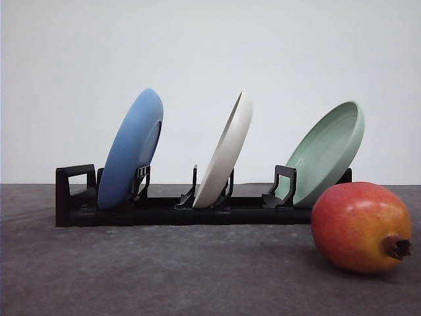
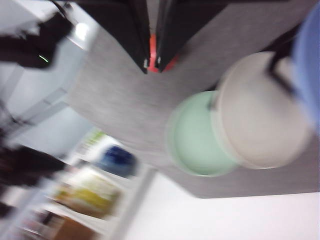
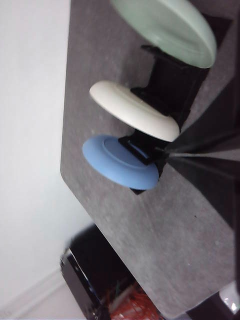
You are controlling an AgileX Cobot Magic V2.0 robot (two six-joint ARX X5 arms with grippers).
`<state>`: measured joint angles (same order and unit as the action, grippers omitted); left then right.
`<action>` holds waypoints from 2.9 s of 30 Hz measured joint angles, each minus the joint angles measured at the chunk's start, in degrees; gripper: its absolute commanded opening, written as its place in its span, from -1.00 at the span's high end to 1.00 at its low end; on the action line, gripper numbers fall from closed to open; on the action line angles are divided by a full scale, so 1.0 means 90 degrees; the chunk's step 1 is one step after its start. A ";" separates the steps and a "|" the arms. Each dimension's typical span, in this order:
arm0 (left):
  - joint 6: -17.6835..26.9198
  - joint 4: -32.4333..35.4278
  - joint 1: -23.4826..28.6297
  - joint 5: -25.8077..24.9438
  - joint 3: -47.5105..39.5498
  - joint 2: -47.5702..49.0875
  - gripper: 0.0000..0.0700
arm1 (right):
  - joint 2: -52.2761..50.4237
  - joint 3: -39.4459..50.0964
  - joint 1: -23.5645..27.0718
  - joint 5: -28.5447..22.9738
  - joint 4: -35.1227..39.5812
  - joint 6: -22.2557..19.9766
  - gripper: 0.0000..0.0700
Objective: Place pomegranate in white plate
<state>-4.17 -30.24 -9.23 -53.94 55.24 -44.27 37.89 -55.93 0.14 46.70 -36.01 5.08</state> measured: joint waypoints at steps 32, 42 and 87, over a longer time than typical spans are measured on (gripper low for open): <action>0.0335 0.0098 -0.1016 0.0809 0.0010 -0.0418 -1.00 | 0.0002 -0.0021 0.0000 0.0014 -0.0053 -0.0175 -0.59; 0.0124 -0.0204 -0.2474 0.2569 0.0997 -0.2254 -0.82 | 0.0002 -0.0019 -0.0005 0.0014 -0.0056 0.0039 -0.59; -0.0012 0.0107 -0.3466 0.4872 0.3665 -0.6766 1.00 | 0.0002 -0.0021 -0.0005 0.0012 -0.0248 0.0041 -0.59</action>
<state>-4.27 -29.28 -40.42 -10.08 88.23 -105.16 37.91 -56.12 0.10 46.81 -38.24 5.45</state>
